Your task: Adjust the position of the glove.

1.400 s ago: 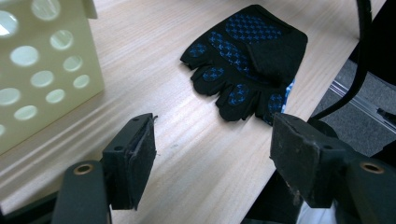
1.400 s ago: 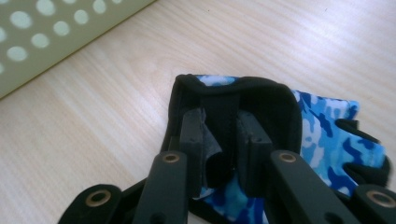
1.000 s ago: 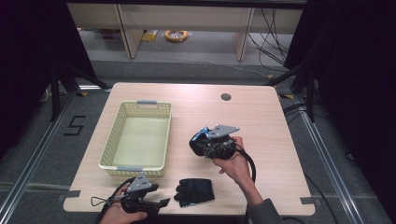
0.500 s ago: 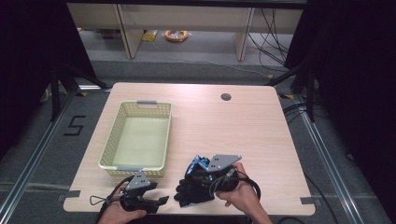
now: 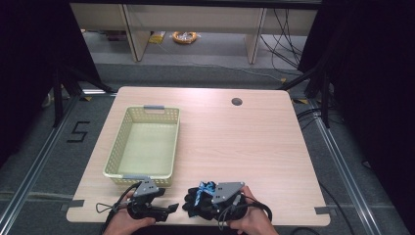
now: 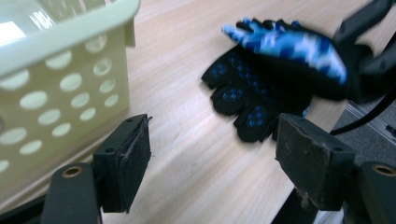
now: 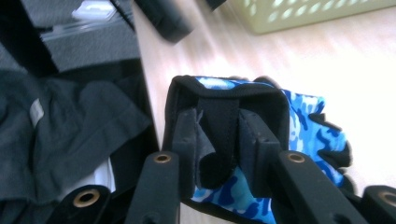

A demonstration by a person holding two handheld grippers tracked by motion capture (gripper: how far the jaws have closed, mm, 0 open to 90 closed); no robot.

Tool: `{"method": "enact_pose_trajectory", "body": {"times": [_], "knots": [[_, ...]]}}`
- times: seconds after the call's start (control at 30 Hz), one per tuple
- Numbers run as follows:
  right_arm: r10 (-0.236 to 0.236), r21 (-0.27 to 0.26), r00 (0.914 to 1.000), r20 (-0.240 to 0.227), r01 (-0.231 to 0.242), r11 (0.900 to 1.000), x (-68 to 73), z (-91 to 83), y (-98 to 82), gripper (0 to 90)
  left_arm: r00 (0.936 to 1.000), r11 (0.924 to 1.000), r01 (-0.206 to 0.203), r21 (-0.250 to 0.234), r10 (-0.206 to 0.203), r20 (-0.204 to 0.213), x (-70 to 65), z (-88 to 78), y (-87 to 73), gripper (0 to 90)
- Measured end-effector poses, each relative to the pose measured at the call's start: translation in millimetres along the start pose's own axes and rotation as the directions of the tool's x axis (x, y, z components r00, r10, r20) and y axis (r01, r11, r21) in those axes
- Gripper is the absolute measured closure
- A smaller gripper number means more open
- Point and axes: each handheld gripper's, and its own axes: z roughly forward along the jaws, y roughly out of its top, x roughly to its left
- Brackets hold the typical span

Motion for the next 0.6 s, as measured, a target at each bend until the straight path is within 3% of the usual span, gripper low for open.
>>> {"method": "enact_pose_trajectory", "body": {"times": [0.07,0.1,0.2,0.27,0.4,0.43,0.5,0.53,0.57,0.6], "knots": [[0.008,0.021,0.9999,-0.008,-0.008,1.0,3.1,1.7,-4.1,69.0,0.9997,0.9995,0.023,-0.02,-0.023,0.009,-3.0,3.4,2.4,26.1],[-0.011,0.022,0.9998,-0.016,0.011,1.0,3.7,3.6,-5.6,68.3,0.9999,1.0,0.004,0.0,-0.004,0.013,-2.9,3.2,4.0,26.2],[0.014,0.032,0.9999,-0.01,-0.013,0.999,6.9,4.7,-9.7,64.9,0.9997,0.9999,0.007,0.013,-0.007,0.022,-7.1,8.3,8.3,26.9],[0.009,0.018,1.0,0.004,-0.009,1.0,7.8,3.8,-11.0,57.1,0.9994,1.0,0.007,0.006,-0.008,0.035,-10.3,12.6,12.2,27.7],[0.057,-0.023,0.9976,0.039,-0.056,0.998,11.1,-7.9,-12.4,47.7,0.9984,0.9997,-0.018,0.014,0.017,0.053,-14.4,17.7,20.1,29.3],[0.095,-0.033,0.9932,0.067,-0.093,0.995,11.9,-13.1,-13.5,47.0,0.9982,0.9994,-0.031,0.017,0.03,0.052,-15.1,19.5,22.7,30.7],[0.188,-0.043,0.9751,0.117,-0.184,0.982,10.1,-23.3,-18.4,47.1,0.9972,1.0,-0.008,0.001,0.008,0.074,-19.9,22.4,26.8,31.5],[0.258,-0.053,0.9513,0.169,-0.253,0.966,8.4,-28.6,-23.1,47.0,0.9972,0.9998,-0.02,0.009,0.019,0.072,-20.3,23.9,29.0,32.1],[0.3,-0.063,0.9344,0.192,-0.293,0.954,5.3,-32.1,-27.5,47.1,0.9959,0.9999,-0.012,0.006,0.012,0.089,-22.9,25.0,31.2,33.8],[0.351,-0.077,0.91,0.22,-0.343,0.936,2.8,-35.8,-31.9,47.7,0.9955,1.0,-0.004,0.008,0.004,0.095,-25.0,26.4,33.1,34.4]]}}
